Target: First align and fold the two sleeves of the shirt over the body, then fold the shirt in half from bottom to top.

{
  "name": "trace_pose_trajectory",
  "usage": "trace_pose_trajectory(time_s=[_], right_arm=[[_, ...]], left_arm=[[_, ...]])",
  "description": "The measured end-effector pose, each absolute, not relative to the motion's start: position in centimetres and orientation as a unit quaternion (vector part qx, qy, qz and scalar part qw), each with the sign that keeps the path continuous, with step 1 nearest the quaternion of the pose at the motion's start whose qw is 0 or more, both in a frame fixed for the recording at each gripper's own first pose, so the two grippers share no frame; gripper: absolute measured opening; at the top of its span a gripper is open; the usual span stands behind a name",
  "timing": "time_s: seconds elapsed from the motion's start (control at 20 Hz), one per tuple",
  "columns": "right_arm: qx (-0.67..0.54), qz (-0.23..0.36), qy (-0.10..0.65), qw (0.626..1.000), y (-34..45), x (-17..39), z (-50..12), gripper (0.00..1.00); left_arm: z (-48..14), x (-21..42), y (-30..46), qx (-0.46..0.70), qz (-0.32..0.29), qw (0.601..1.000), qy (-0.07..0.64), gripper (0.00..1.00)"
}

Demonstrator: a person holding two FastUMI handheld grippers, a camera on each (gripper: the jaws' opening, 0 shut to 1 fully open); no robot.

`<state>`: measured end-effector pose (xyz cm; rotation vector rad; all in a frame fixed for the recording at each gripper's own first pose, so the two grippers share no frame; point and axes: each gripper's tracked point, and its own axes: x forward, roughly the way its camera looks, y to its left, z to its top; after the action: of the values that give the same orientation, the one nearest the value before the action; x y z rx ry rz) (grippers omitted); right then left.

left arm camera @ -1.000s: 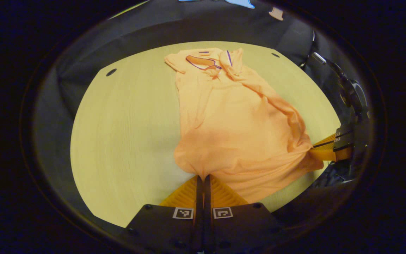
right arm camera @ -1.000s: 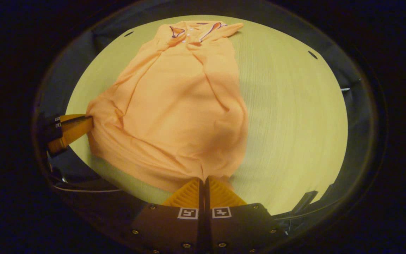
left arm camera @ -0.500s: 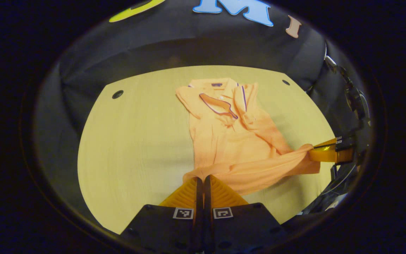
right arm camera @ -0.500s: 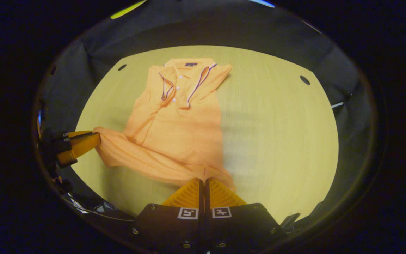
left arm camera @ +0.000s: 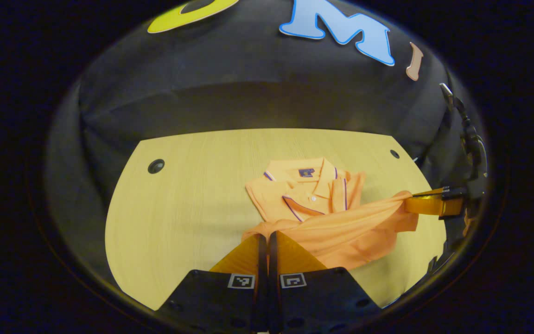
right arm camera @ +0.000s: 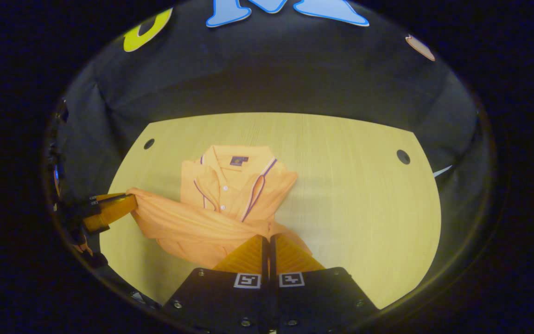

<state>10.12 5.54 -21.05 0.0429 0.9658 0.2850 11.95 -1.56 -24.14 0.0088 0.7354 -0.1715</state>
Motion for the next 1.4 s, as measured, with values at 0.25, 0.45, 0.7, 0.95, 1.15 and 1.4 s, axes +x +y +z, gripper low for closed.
trace_pose_trajectory(time_s=[0.25, 0.45, 0.7, 0.95, 1.15, 1.4], right_arm=[[0.026, 0.130, 0.425, 0.895, 5.8, 17.1, -21.2, 0.00], [0.033, 0.121, 0.403, 0.906, 6.7, 21.8, -23.3, 0.00], [0.058, 0.103, 0.378, 0.918, 6.5, 26.0, -25.4, 0.00], [0.065, 0.096, 0.350, 0.930, 5.8, 28.7, -27.2, 0.00], [0.071, 0.098, 0.332, 0.935, 6.0, 29.9, -27.6, 0.00], [0.065, 0.102, 0.342, 0.932, 6.5, 30.5, -29.3, 0.00]], left_arm=[[-24.2, 18.7, -1.6, -0.021, -0.089, 0.938, 0.335, 0.07], [-24.8, 24.0, -1.6, -0.029, -0.093, 0.946, 0.309, 0.06], [-25.8, 28.5, -2.3, -0.022, -0.099, 0.955, 0.278, 0.06], [-26.1, 31.1, -2.6, -0.031, -0.094, 0.964, 0.245, 0.06], [-26.9, 32.6, -2.4, -0.035, -0.086, 0.968, 0.235, 0.05], [-28.6, 33.4, -2.1, -0.046, -0.076, 0.967, 0.240, 0.06]])
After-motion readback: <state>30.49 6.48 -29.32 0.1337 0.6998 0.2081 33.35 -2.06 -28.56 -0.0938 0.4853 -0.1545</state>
